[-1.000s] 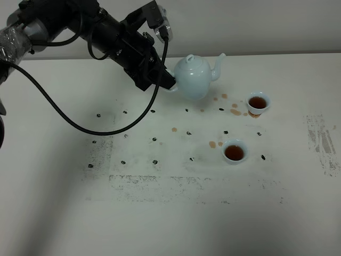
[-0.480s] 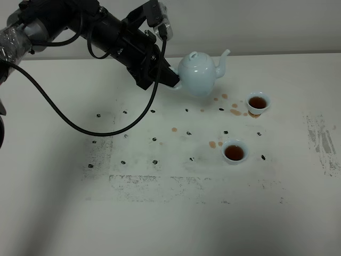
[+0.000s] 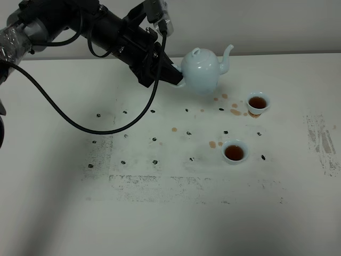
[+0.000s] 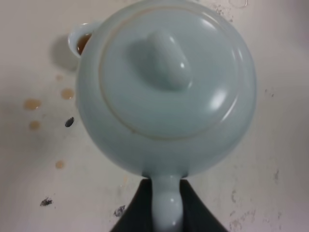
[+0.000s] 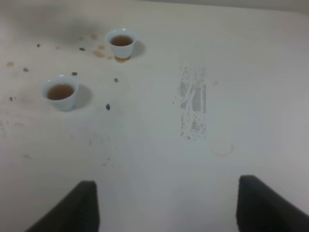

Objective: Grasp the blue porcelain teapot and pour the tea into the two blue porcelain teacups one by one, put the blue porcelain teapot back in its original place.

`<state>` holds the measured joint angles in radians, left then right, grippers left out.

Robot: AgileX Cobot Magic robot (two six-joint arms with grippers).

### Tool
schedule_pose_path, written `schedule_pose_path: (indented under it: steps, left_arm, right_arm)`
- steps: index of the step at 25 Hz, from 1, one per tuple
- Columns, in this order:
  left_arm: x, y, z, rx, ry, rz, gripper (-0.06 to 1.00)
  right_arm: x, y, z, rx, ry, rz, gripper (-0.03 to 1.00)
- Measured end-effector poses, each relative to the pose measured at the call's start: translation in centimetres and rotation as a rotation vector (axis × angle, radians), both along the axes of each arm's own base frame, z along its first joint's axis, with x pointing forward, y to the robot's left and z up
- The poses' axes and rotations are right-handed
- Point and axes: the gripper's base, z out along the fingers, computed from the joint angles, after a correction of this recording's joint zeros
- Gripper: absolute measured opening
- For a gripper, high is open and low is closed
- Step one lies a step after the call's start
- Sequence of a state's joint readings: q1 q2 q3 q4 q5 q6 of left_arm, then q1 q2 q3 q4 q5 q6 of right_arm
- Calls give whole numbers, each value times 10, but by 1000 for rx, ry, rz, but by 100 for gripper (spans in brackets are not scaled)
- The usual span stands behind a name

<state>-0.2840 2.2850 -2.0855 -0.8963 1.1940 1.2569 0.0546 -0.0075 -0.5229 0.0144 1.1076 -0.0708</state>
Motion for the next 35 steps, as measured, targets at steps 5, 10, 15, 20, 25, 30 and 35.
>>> schedule_pose_path:
  steps: [5,10,15,20,25,30,35]
  left_arm:
    - [0,0,0,-2,33,26,0]
    - [0,-1,2,-27,93,71,0]
    - [3,6,3,-41,107,96,0]
    - [6,13,3,-41,109,115,0]
    - [1,18,13,-10,101,128,0]
    - [-24,31,19,93,130,143,0]
    - [-45,64,3,62,172,127,0]
  right_arm:
    - [0,0,0,0,0,0,58]
    - [0,0,0,0,0,0,58]
    - [0,0,0,0,0,0,58]
    - [0,0,0,0,0,0,58]
    - [0,0,0,0,0,0,58]
    - [0,0,0,0,0,0,58]
    - [0,0,0,0,0,0,58]
